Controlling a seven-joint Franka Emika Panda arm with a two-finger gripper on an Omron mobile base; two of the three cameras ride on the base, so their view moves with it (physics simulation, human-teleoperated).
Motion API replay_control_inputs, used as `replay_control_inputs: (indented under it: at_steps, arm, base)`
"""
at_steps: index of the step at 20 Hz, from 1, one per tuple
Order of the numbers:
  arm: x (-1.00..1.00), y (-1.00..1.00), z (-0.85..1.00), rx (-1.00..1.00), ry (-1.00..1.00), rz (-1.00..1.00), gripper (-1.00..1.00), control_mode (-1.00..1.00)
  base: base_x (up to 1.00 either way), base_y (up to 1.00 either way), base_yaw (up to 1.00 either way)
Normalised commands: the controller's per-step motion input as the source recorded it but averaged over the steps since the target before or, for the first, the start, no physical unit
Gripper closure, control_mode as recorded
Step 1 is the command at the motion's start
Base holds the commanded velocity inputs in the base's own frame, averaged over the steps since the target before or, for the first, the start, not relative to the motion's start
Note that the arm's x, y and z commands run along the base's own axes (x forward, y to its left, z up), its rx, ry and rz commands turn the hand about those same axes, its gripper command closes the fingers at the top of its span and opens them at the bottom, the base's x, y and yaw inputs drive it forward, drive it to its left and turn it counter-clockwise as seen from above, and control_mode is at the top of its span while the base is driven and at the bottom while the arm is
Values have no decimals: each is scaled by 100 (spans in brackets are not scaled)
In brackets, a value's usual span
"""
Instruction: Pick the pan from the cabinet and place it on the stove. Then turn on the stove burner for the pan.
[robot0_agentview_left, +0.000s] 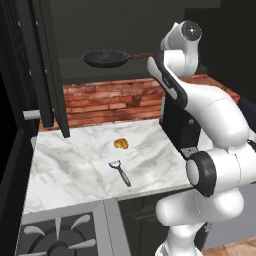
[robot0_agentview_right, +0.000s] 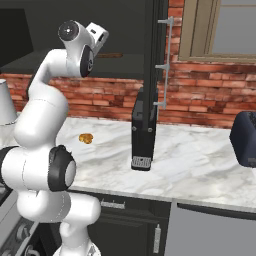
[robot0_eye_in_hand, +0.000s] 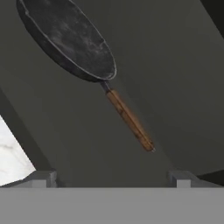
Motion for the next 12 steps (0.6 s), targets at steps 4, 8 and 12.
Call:
replay_control_inputs:
  at_steps: [4, 8, 12]
  arm:
    - [25, 0, 0, 0, 4, 0, -100, -100]
    - [28, 0, 0, 0, 0, 0, -100, -100]
    - [29, 0, 0, 0, -1, 0, -100, -100]
  base:
    - [0, 0, 0]
    - [0, 0, 0]
    - [0, 0, 0]
